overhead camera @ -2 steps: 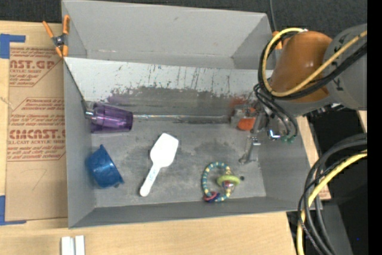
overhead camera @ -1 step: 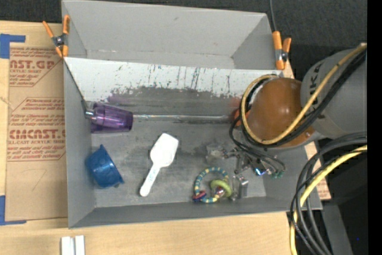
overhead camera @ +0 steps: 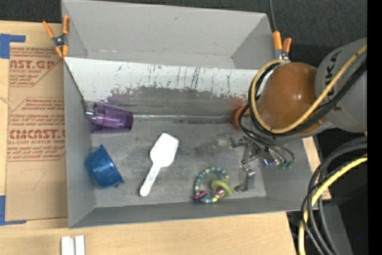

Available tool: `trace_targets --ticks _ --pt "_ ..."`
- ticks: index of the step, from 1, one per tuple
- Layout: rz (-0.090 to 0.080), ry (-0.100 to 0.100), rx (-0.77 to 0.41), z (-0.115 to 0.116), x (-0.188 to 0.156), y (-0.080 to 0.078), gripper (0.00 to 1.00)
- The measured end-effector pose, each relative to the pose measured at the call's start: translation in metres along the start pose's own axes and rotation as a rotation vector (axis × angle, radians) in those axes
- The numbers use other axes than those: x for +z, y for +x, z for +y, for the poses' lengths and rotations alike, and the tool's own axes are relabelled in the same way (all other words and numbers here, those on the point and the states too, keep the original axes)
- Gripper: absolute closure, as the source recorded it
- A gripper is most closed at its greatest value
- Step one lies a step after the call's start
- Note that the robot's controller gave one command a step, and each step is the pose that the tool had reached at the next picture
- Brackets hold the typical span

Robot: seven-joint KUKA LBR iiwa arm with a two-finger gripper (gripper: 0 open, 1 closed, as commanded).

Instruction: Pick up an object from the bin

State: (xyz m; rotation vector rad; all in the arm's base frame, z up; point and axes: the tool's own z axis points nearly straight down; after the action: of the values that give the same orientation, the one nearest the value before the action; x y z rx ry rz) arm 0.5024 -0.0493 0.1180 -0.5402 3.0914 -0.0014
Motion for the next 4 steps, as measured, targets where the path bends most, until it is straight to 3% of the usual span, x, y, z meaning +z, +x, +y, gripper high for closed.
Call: trace_targets --ticks 1,2,3,4 --pt "0.006 -0.009 -0.394 0.045 0.019 0.004 0.00" --pt "-0.015 0.005 -0.341 0.032 0.046 0.004 0.00" --pt "-0.008 -0.005 -0.321 0.021 0.045 0.010 1.00" --pt "-0.008 -0.005 -0.321 0.021 0.045 0.010 1.00"
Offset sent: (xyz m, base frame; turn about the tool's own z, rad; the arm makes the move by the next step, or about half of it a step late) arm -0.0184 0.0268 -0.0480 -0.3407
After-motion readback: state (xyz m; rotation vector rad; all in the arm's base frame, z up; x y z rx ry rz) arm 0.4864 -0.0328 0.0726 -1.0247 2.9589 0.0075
